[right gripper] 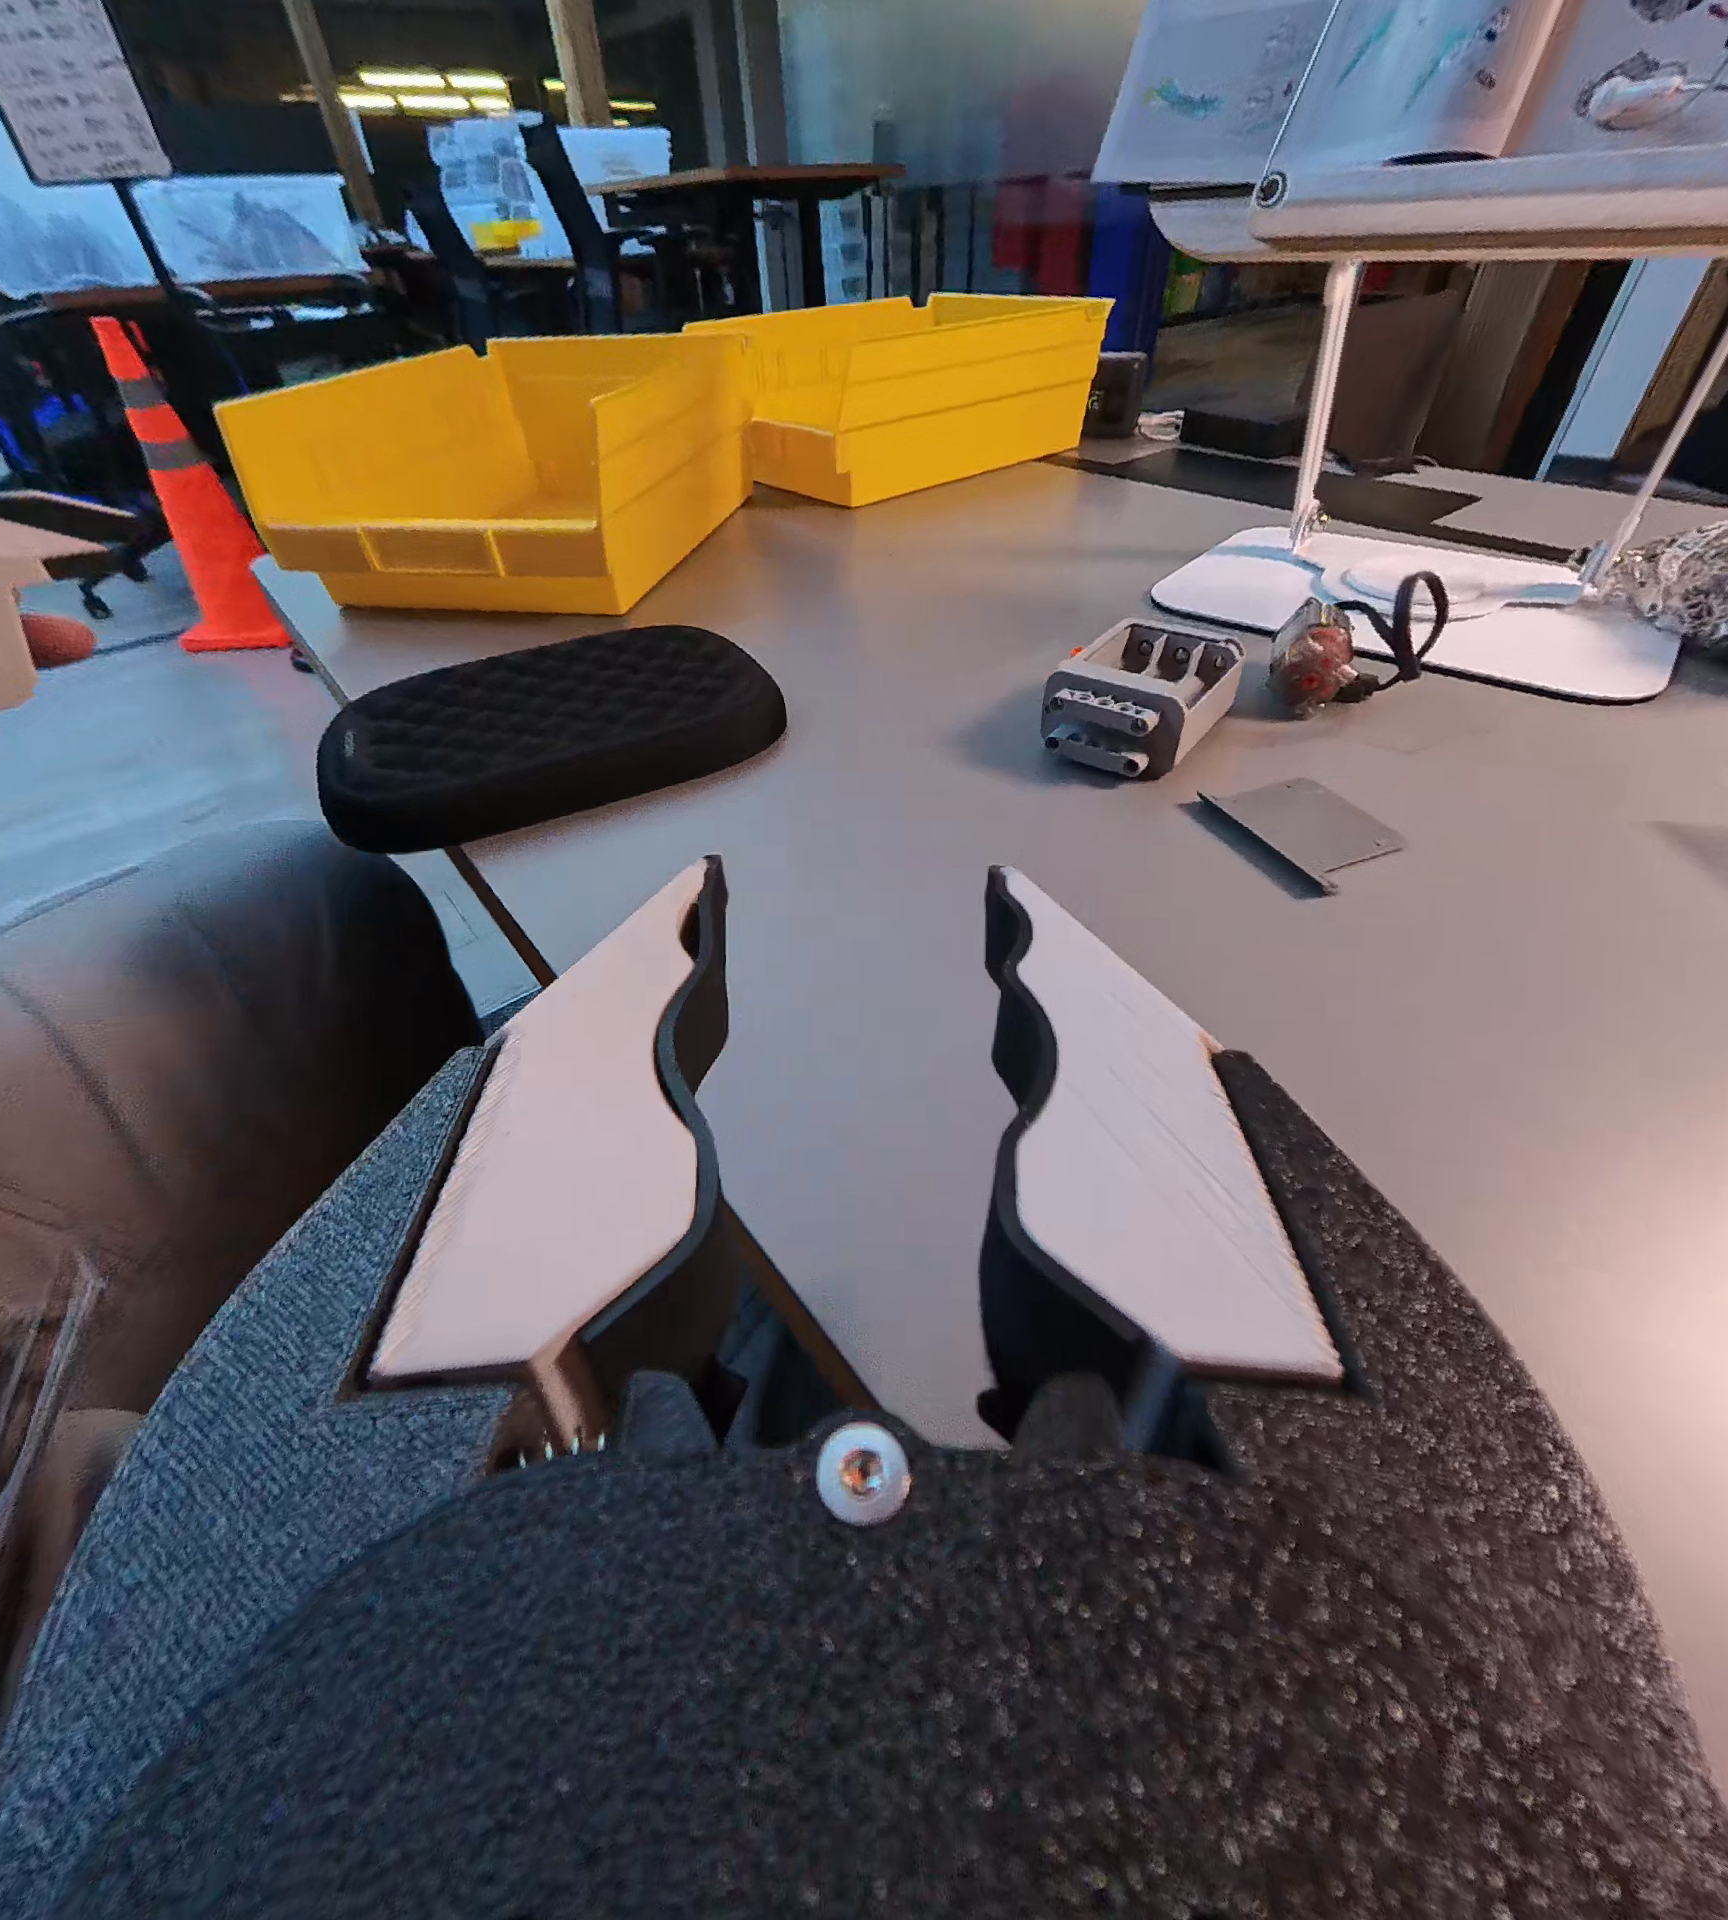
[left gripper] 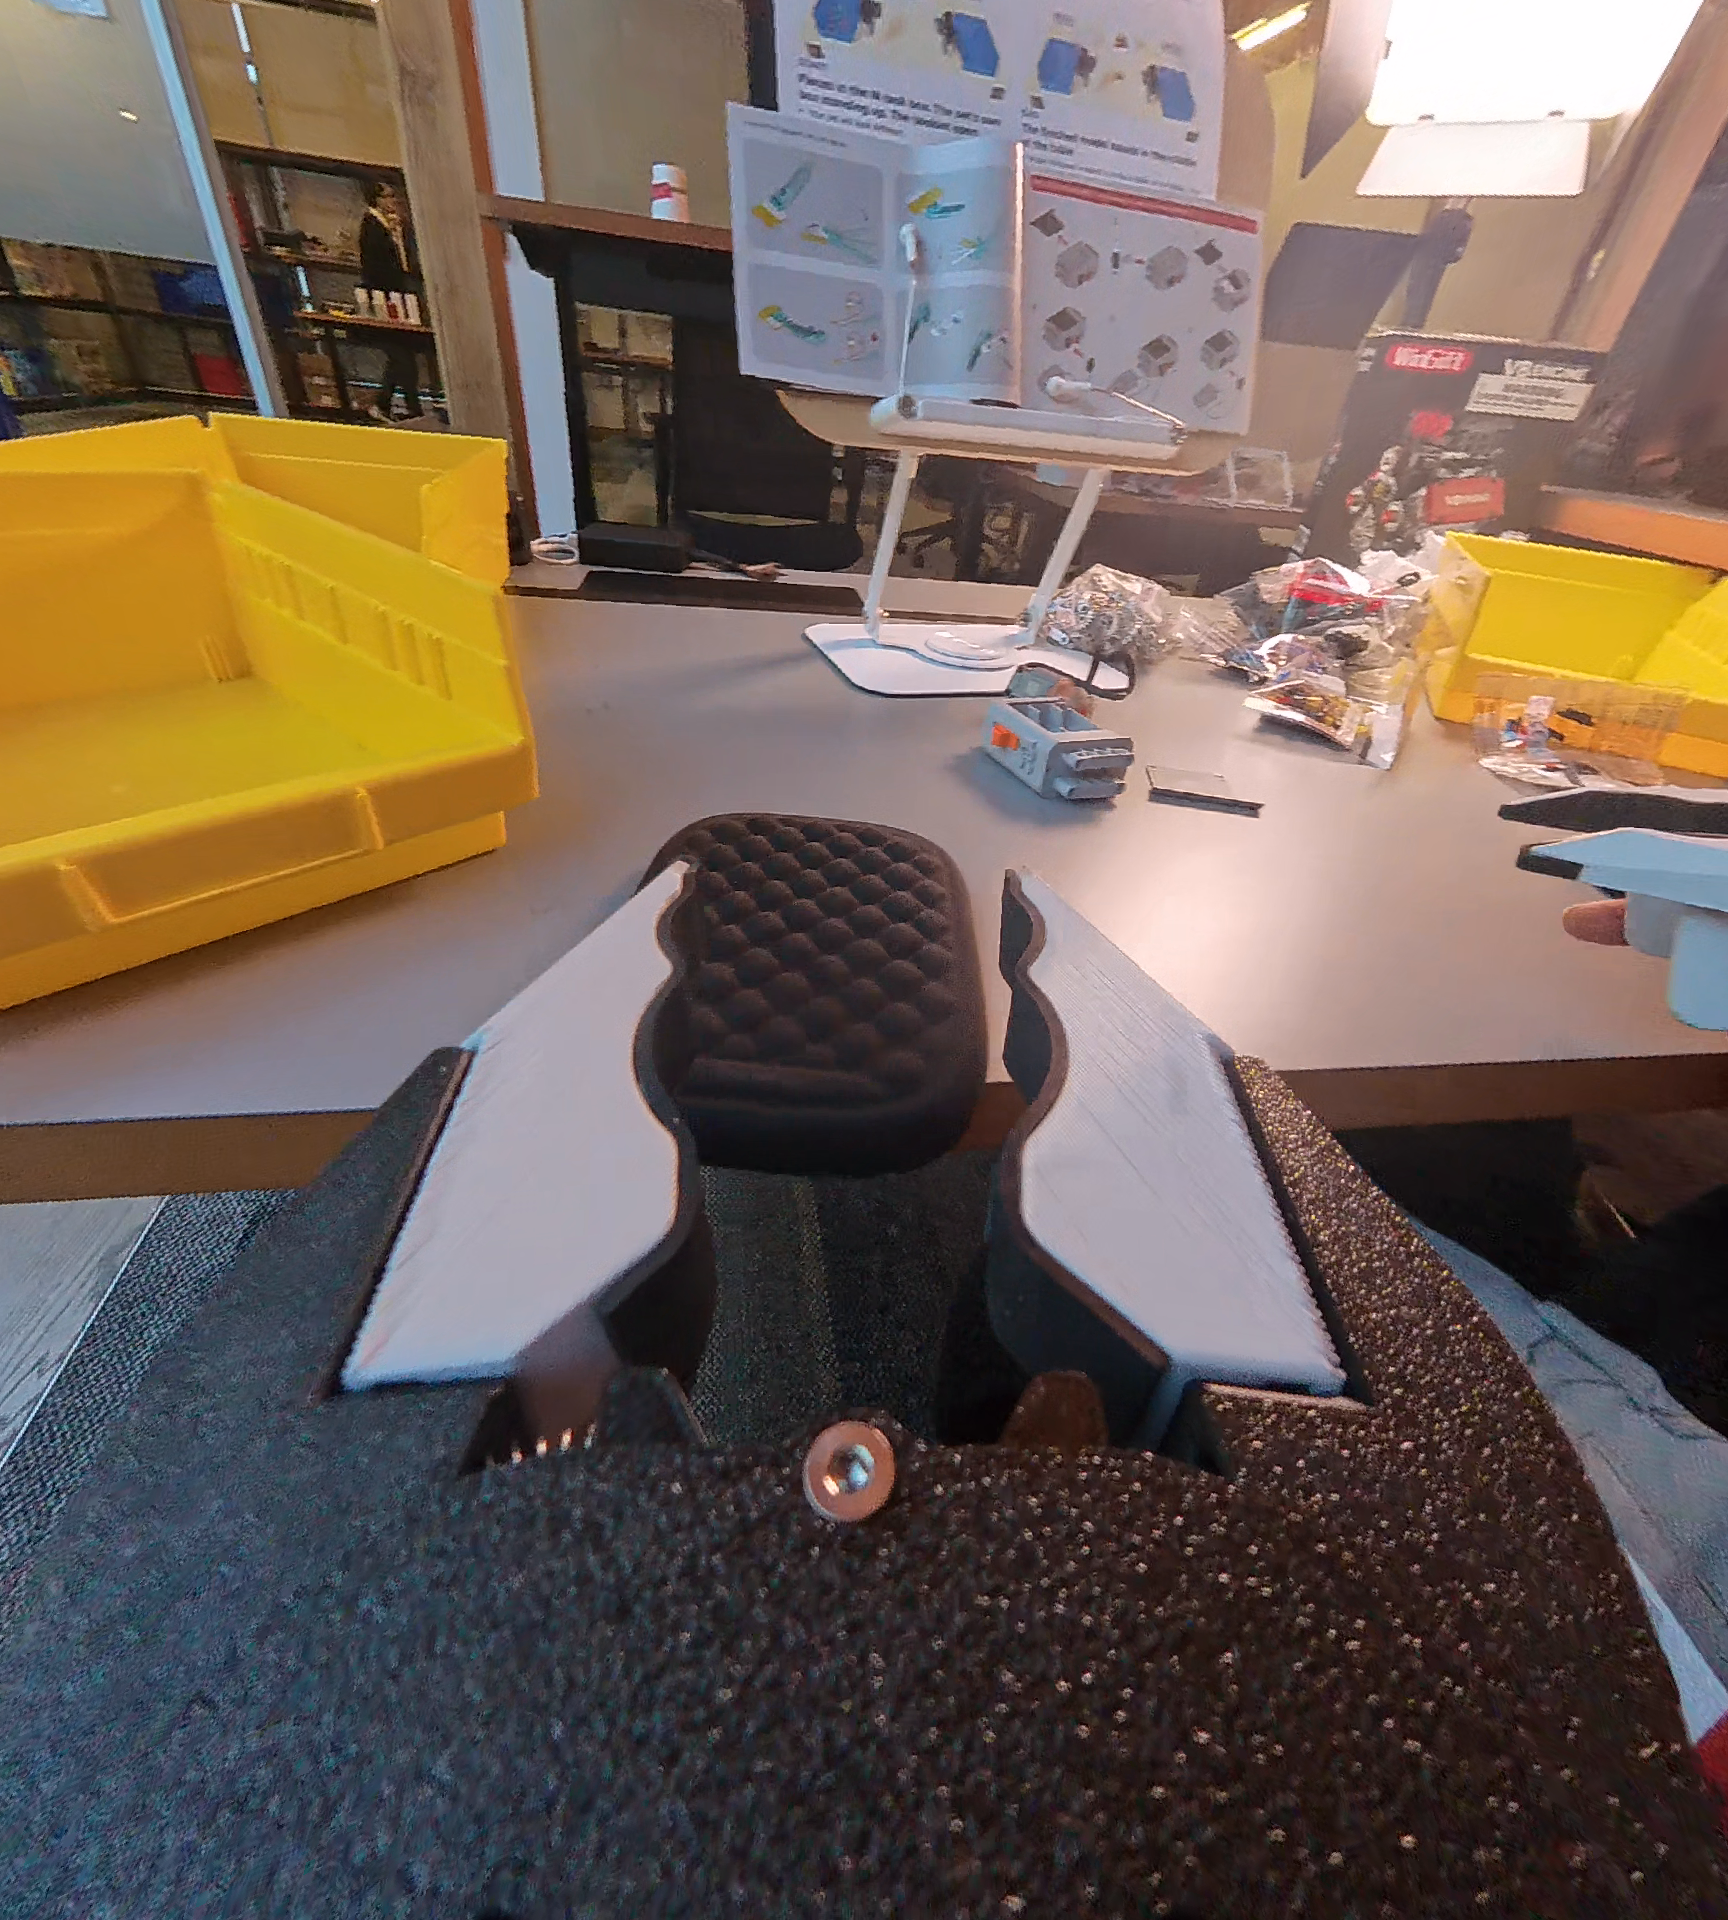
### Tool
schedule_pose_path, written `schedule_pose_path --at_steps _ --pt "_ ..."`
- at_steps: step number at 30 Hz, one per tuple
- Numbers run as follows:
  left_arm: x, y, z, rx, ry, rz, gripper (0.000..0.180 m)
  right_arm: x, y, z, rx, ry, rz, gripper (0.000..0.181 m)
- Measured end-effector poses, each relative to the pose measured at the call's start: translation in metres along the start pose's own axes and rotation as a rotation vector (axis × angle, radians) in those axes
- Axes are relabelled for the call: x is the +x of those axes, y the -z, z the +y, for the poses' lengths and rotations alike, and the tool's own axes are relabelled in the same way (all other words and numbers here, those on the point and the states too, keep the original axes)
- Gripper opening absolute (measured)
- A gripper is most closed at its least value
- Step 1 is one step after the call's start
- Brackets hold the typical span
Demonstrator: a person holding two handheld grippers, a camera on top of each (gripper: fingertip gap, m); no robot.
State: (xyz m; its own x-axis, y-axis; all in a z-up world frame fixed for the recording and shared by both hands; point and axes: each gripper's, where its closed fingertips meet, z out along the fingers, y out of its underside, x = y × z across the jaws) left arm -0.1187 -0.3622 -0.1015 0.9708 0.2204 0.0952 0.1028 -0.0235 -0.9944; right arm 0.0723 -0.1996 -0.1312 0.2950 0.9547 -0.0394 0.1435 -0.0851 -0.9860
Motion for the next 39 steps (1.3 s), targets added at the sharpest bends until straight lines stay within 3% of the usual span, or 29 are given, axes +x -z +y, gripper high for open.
schedule_pose_path --at_steps 6,9,14,17,22,32,39 --pt "-0.042 -0.020 -0.008 0.010 -0.014 -0.037 0.056 0.017 -0.030 -0.024 -0.013 0.045 0.075 0.073" --pt "-0.064 -0.040 -0.014 0.029 0.019 -0.003 0.062 0.028 -0.061 -0.023 -0.096 0.009 0.079 0.091" --pt "-0.062 -0.079 -0.049 0.105 -0.115 0.201 0.059 0.044 -0.108 -0.055 -0.148 -0.003 0.103 0.090" --pt "-0.055 -0.115 -0.076 0.111 -0.076 0.346 0.058 0.063 -0.132 -0.065 -0.180 -0.008 0.181 0.091" --pt "-0.039 -0.173 -0.119 -0.010 -0.009 0.418 0.062 0.077 -0.145 -0.101 -0.206 -0.065 0.283 0.091" --pt "-0.037 -0.225 -0.250 -0.169 0.196 0.299 0.067 0.101 -0.086 -0.173 -0.309 -0.144 0.380 0.093" --pt "-0.116 -0.173 -0.312 -0.180 0.174 0.076 0.067 0.060 -0.138 -0.244 -0.329 -0.081 0.229 0.093"
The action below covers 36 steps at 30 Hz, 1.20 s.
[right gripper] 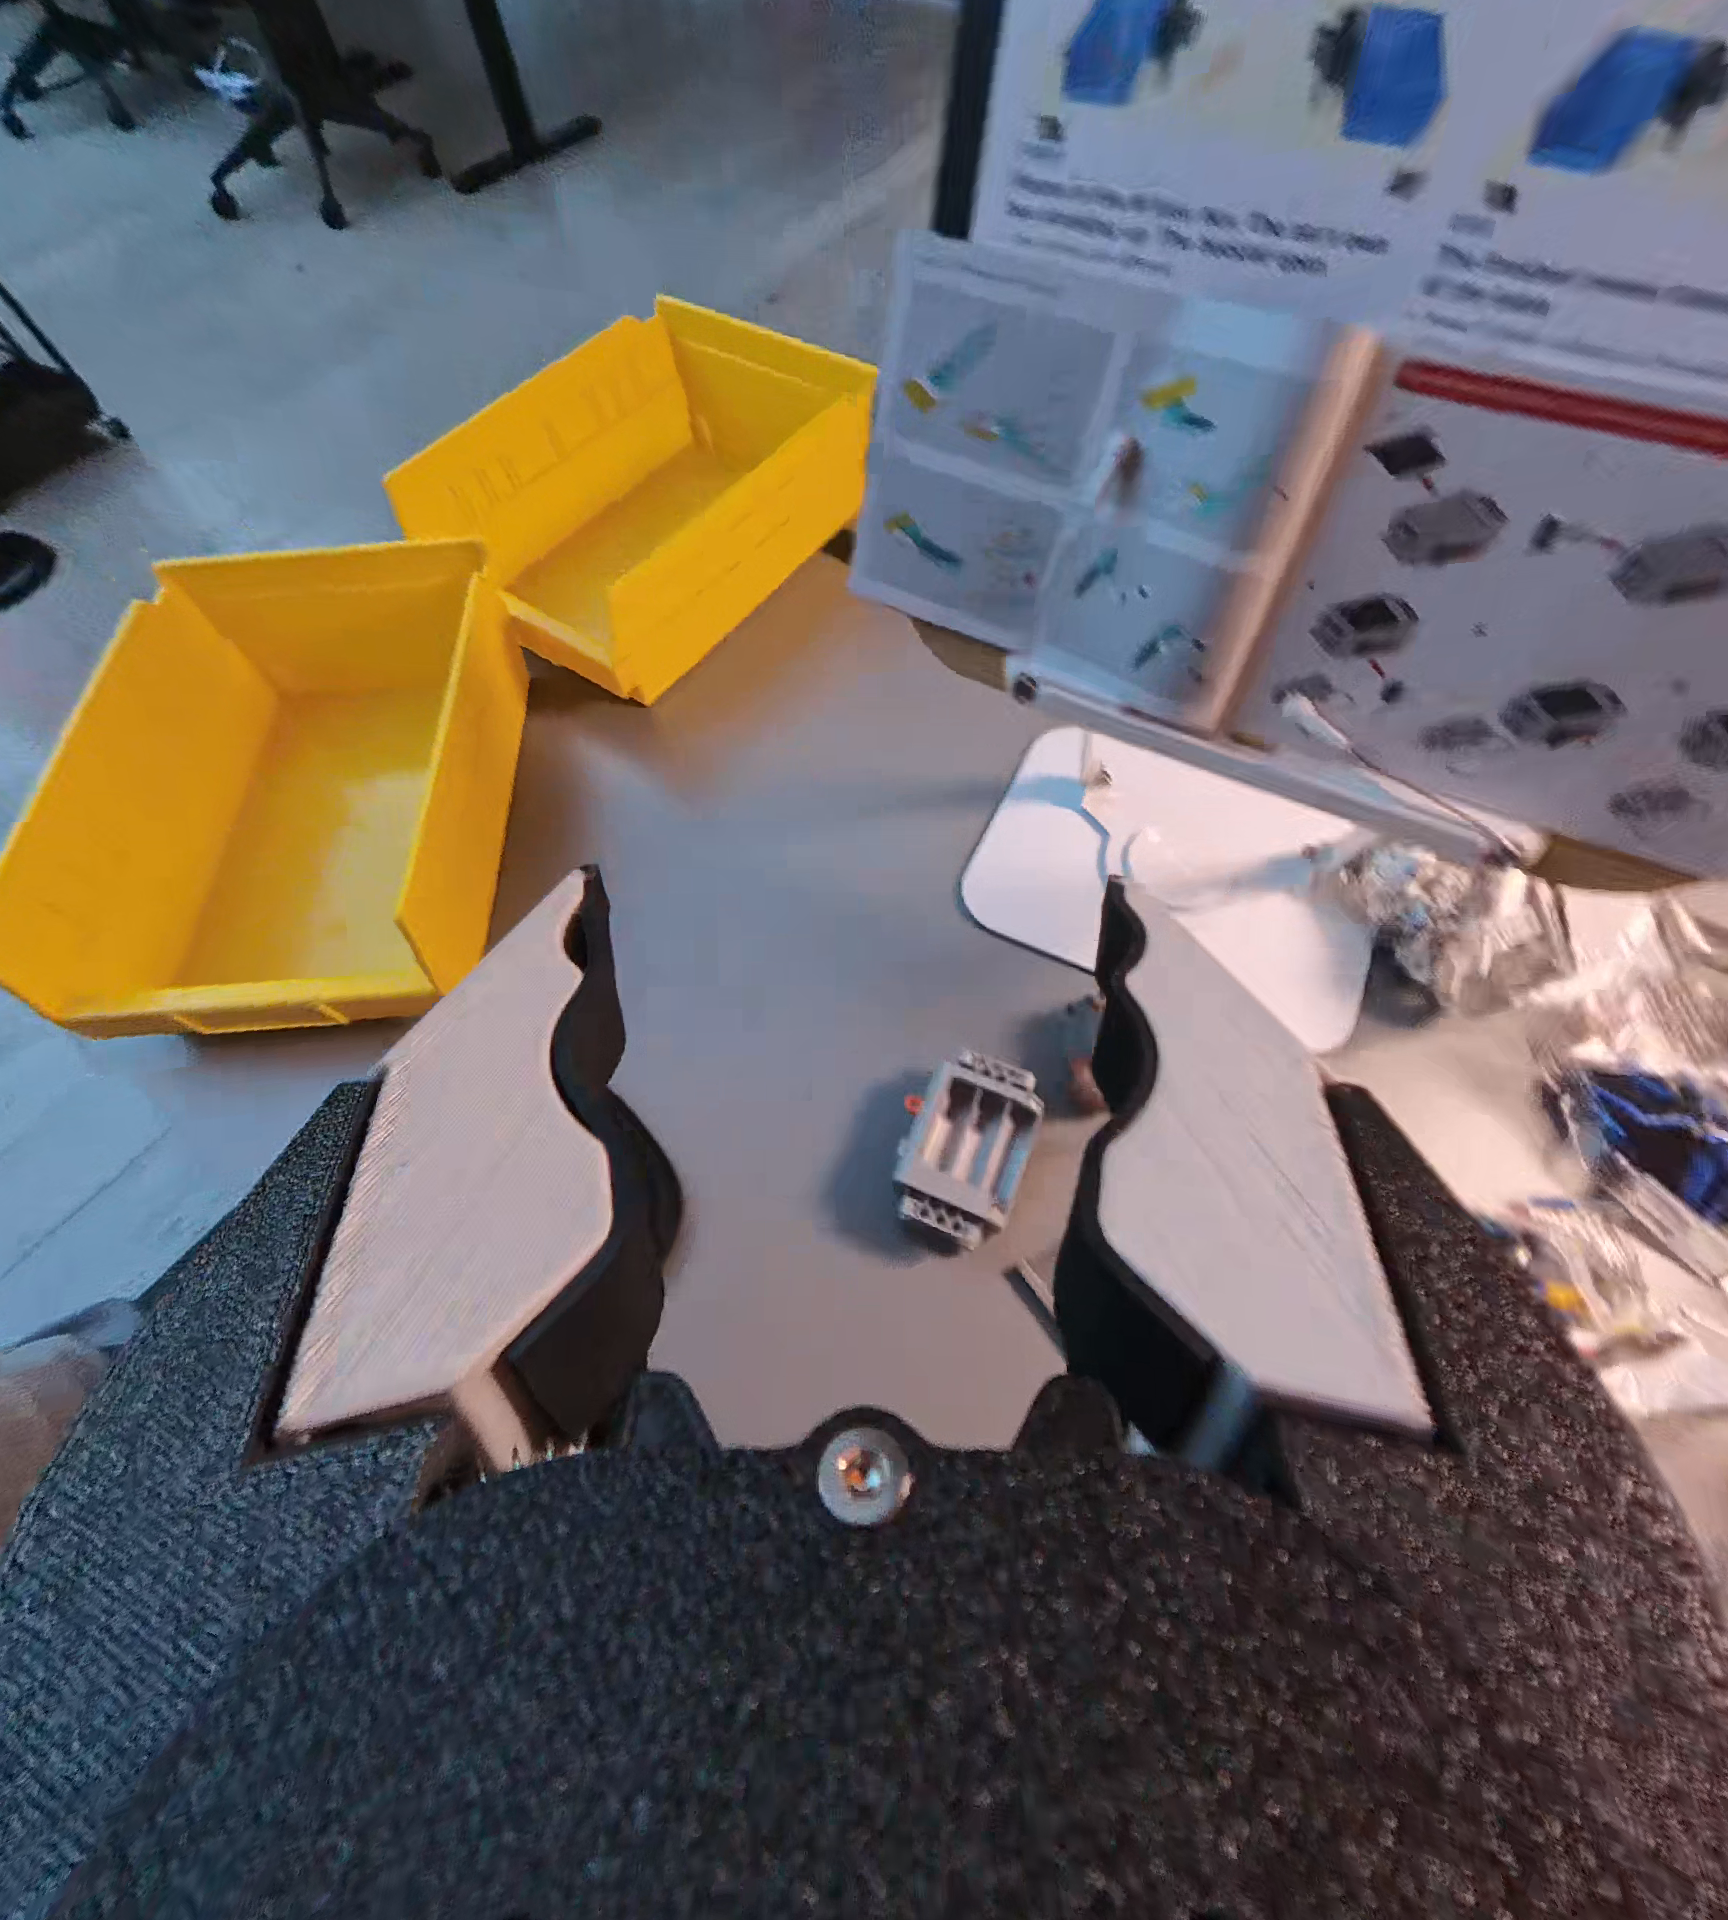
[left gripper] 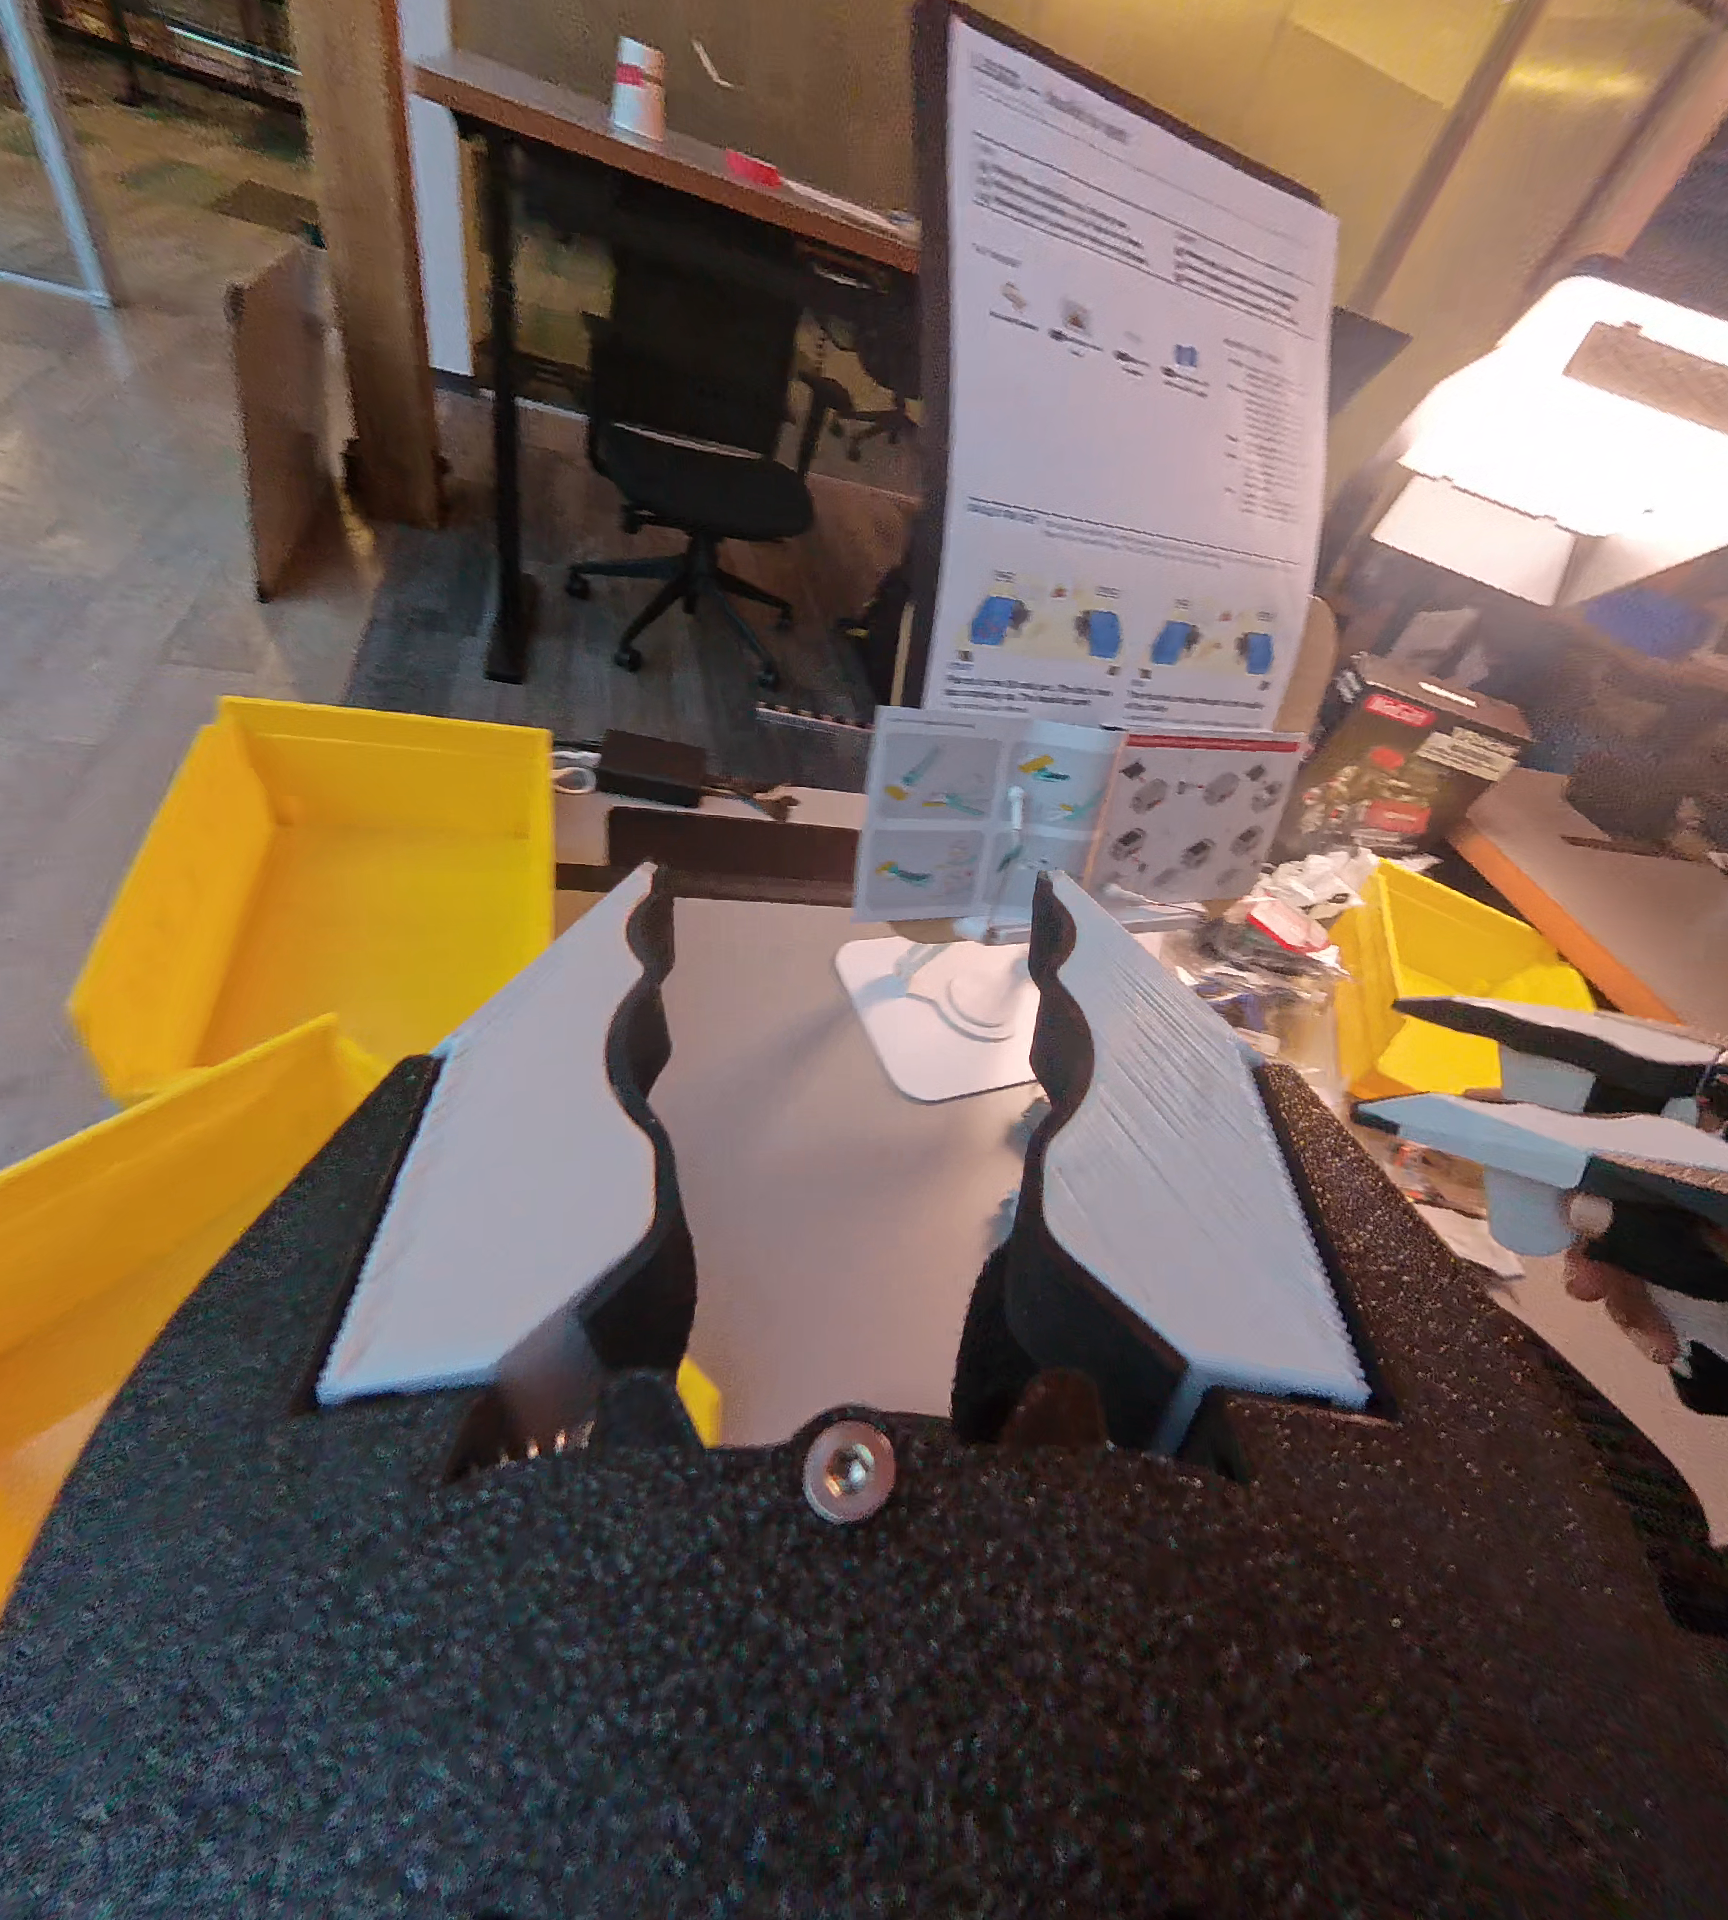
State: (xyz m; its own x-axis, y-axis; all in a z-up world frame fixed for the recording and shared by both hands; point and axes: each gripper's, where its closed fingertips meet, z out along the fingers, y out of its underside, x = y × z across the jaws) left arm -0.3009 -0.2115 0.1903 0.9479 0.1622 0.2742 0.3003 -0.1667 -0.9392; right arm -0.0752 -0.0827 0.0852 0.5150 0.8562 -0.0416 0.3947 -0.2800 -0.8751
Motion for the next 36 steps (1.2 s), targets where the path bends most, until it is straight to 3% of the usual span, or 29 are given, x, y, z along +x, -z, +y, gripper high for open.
schedule_pose_path --at_steps 6,10,22,30,36 --pt "-0.117 0.104 -0.024 0.100 0.092 -0.179 0.061 -0.141 -0.067 -0.098 0.079 0.226 -0.219 0.093" --pt "-0.214 0.201 -0.031 0.138 0.030 -0.261 0.058 -0.277 -0.114 -0.156 0.143 0.257 -0.335 0.092" --pt "-0.479 0.465 -0.073 -0.033 -0.145 -0.526 0.057 -0.662 -0.239 -0.212 0.104 0.214 -0.699 0.090" --pt "-0.565 0.441 -0.106 0.042 -0.001 -0.628 0.058 -0.675 -0.324 -0.263 0.153 0.171 -0.645 0.089" --pt "-0.664 0.325 -0.174 0.088 -0.052 -0.632 0.058 -0.619 -0.480 -0.305 0.153 0.163 -0.573 0.088"
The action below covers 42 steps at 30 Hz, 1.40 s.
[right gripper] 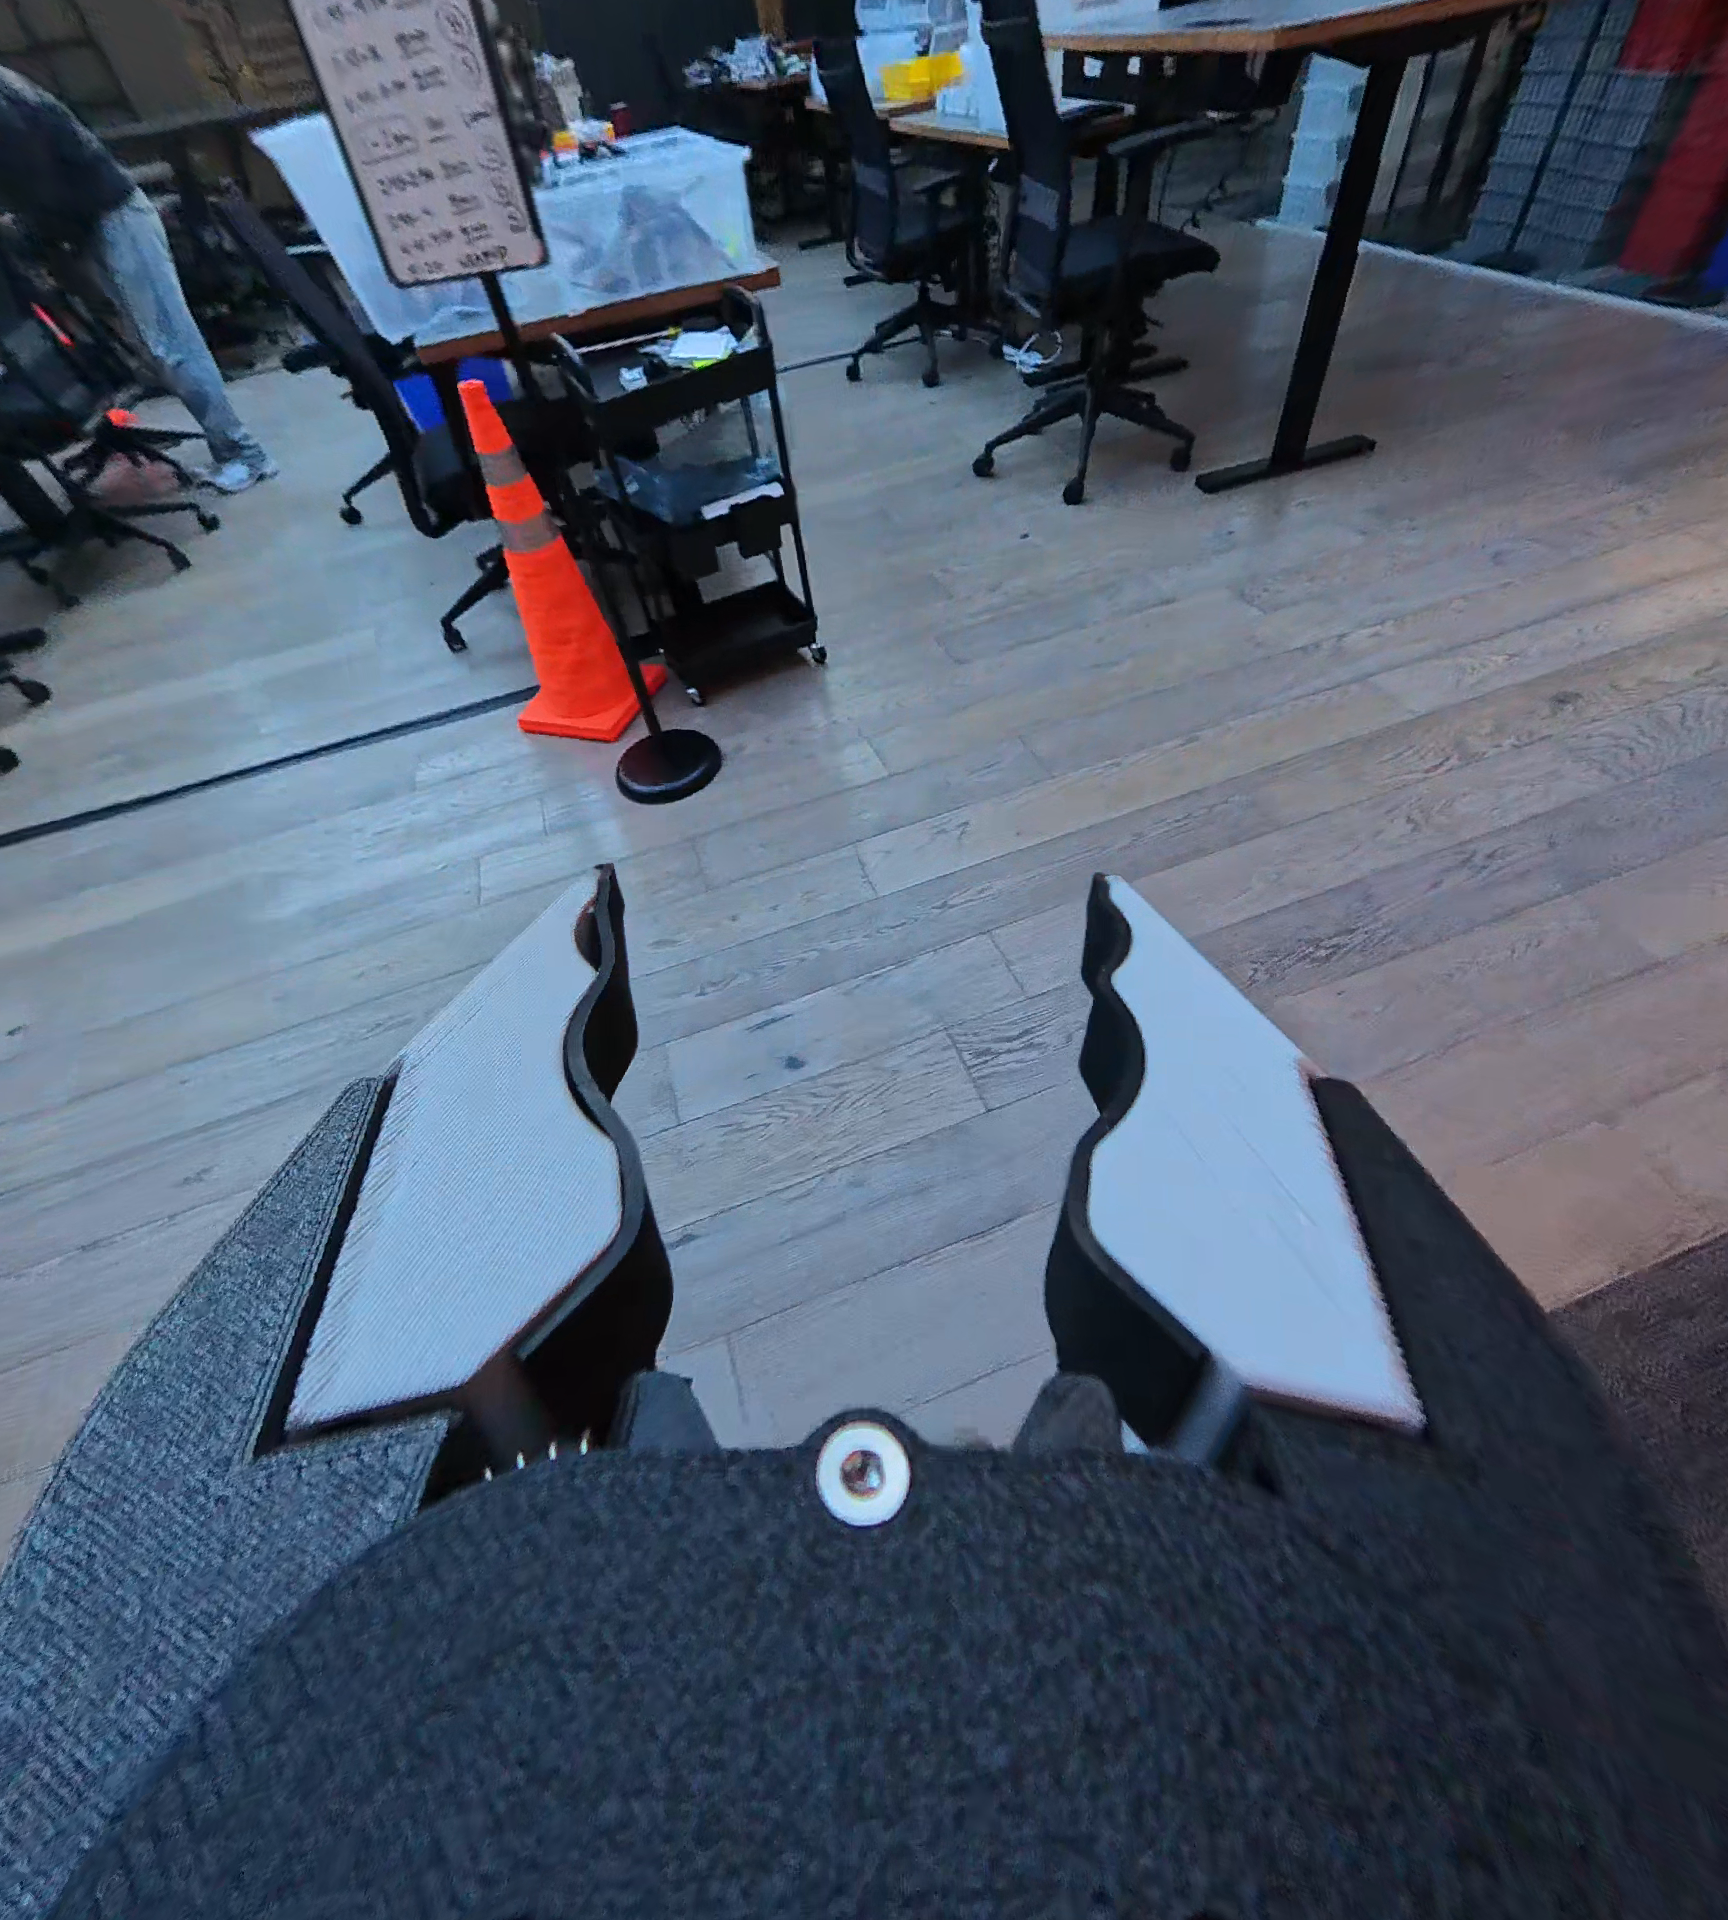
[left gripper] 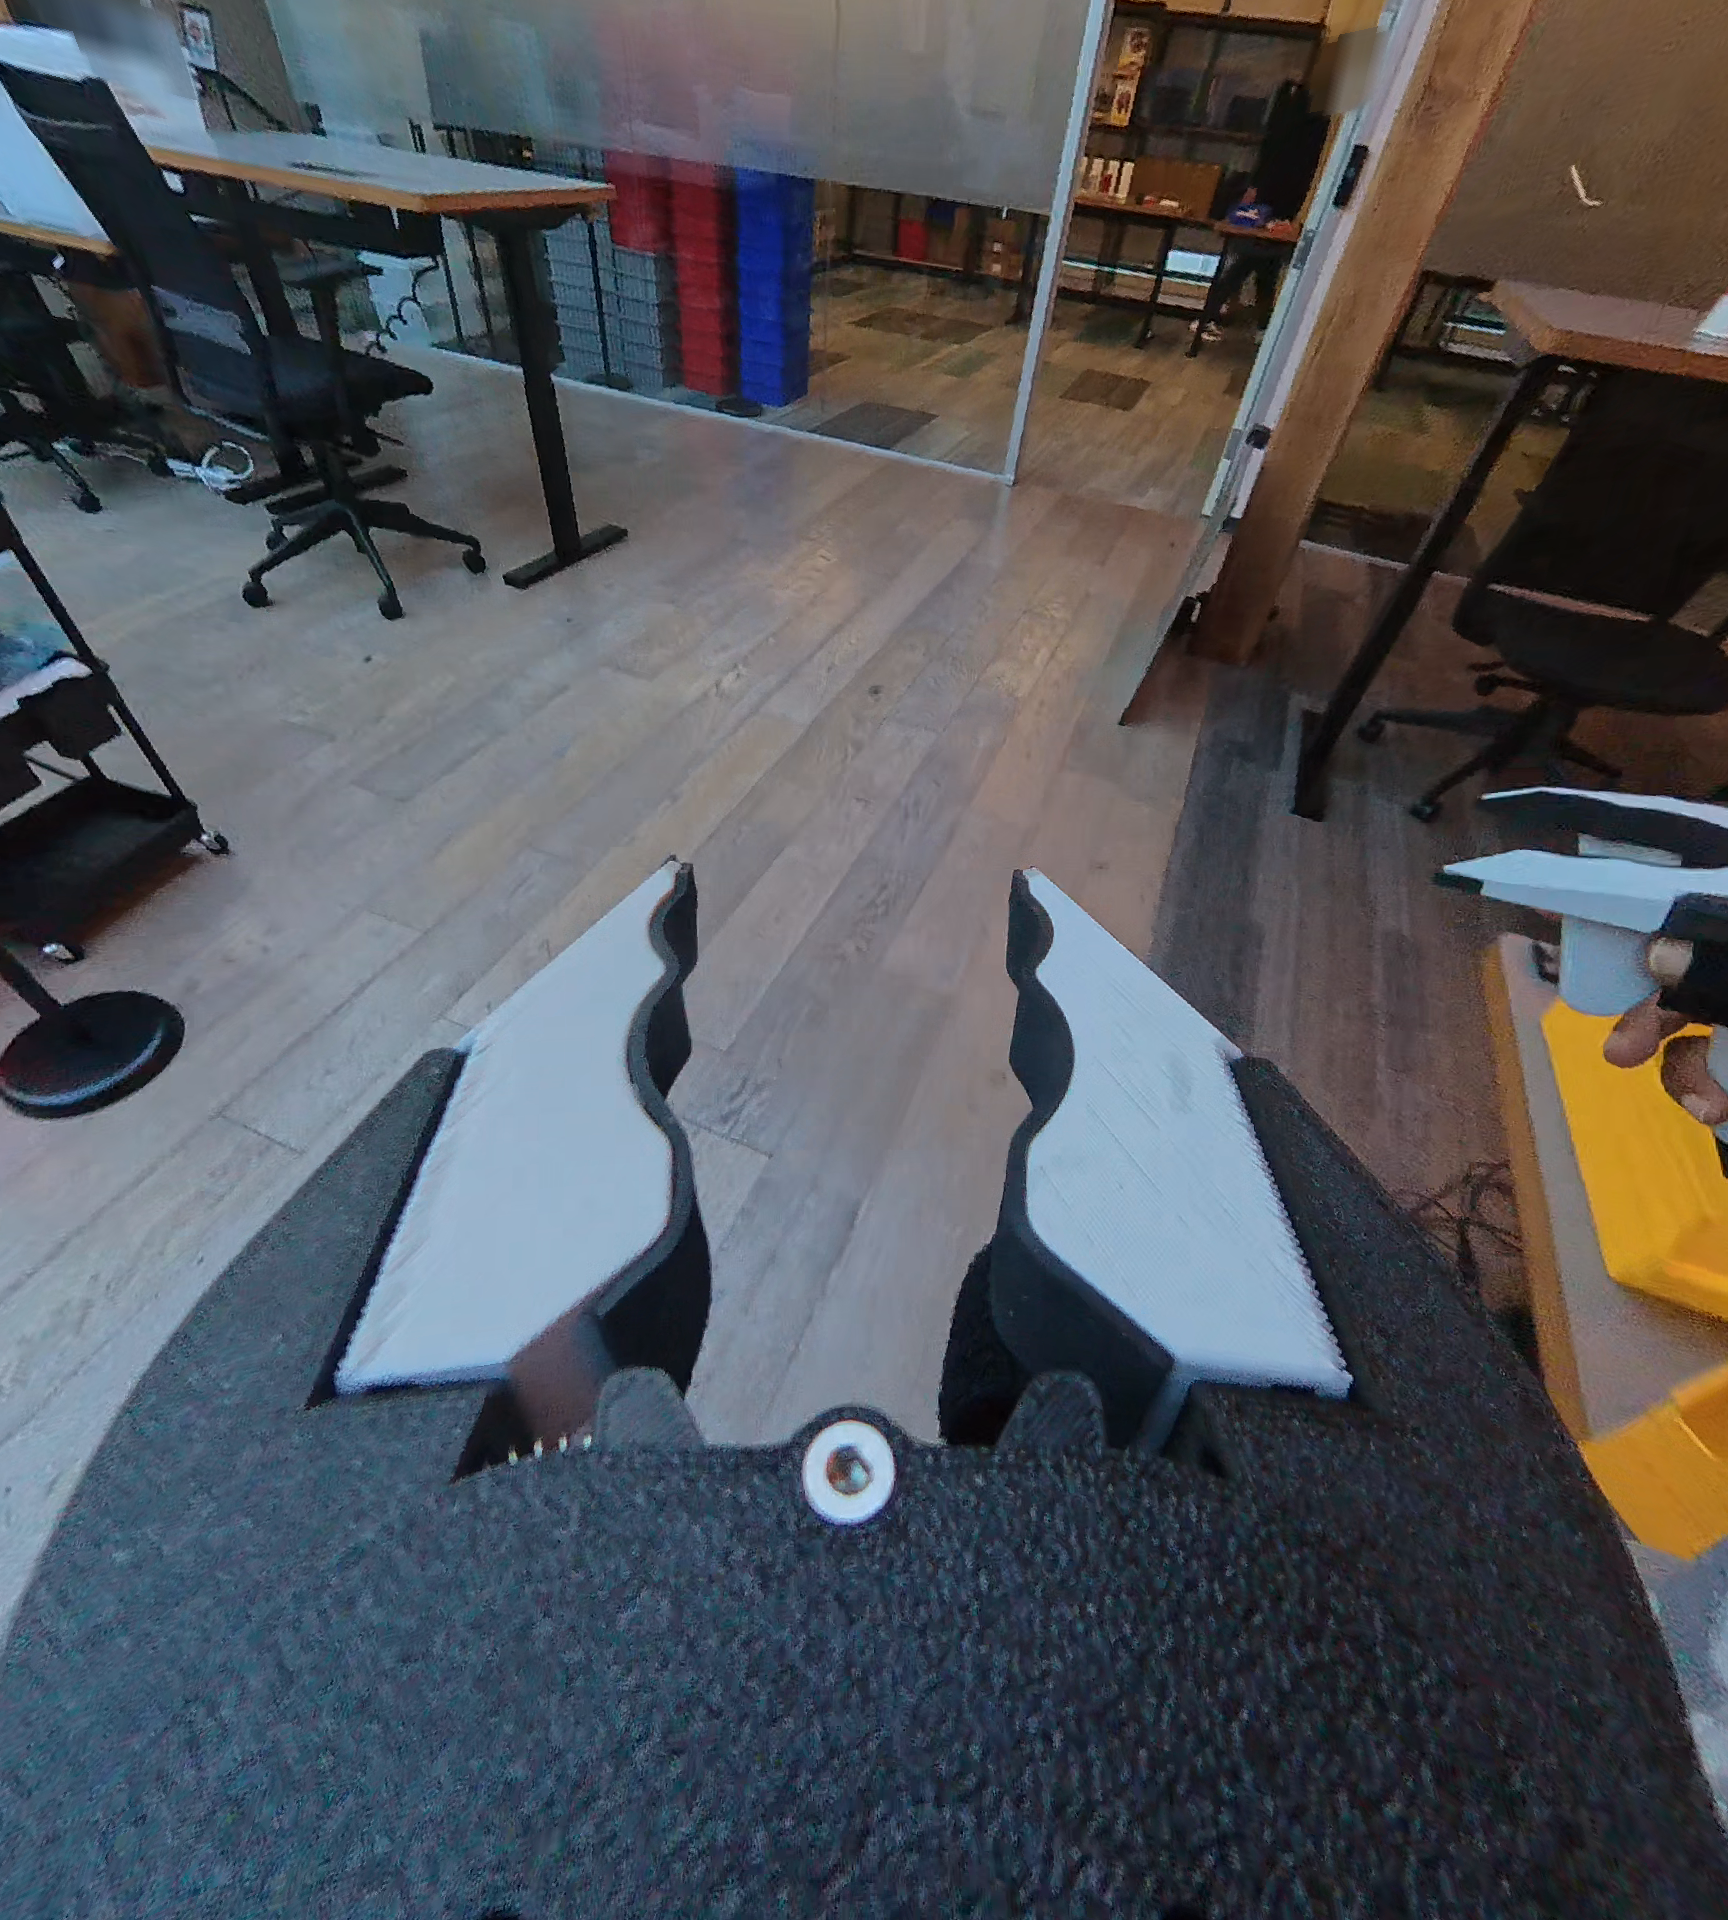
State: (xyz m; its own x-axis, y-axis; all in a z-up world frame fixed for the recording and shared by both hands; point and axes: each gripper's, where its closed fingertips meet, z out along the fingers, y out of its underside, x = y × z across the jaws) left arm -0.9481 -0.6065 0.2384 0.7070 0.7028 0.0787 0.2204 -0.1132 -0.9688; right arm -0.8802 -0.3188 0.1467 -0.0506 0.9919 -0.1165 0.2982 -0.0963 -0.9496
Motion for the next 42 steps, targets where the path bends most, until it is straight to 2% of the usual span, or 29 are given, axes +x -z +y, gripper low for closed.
schedule_pose_path --at_steps 5,13,19,23,29,34,38,42 --pt "-0.017 -0.168 -0.076 0.070 0.017 -0.093 0.056 0.124 -0.115 -0.060 0.025 0.128 -0.012 0.090" --pt "0.023 -0.464 -0.173 0.097 -0.009 0.085 0.056 0.306 -0.225 -0.207 0.084 0.166 -0.007 0.091" --pt "0.068 -0.724 -0.142 -0.002 -0.043 0.286 0.056 0.493 -0.313 -0.202 0.022 0.086 0.167 0.089" --pt "0.116 -0.913 -0.154 -0.039 -0.086 0.426 0.056 0.633 -0.368 -0.201 -0.106 -0.002 0.338 0.090" --pt "0.257 -1.173 -0.314 0.080 -0.176 0.789 0.057 0.828 -0.409 -0.307 -0.064 -0.050 0.555 0.091" --pt "0.367 -1.362 -0.388 0.132 -0.283 1.028 0.058 0.996 -0.450 -0.310 -0.038 -0.168 0.679 0.091" --pt "0.426 -1.529 -0.363 0.048 -0.275 1.011 0.058 1.146 -0.514 -0.285 -0.034 -0.259 0.708 0.094" --pt "0.452 -1.674 -0.367 -0.065 -0.174 0.875 0.055 1.319 -0.601 -0.335 -0.038 -0.247 0.653 0.094"
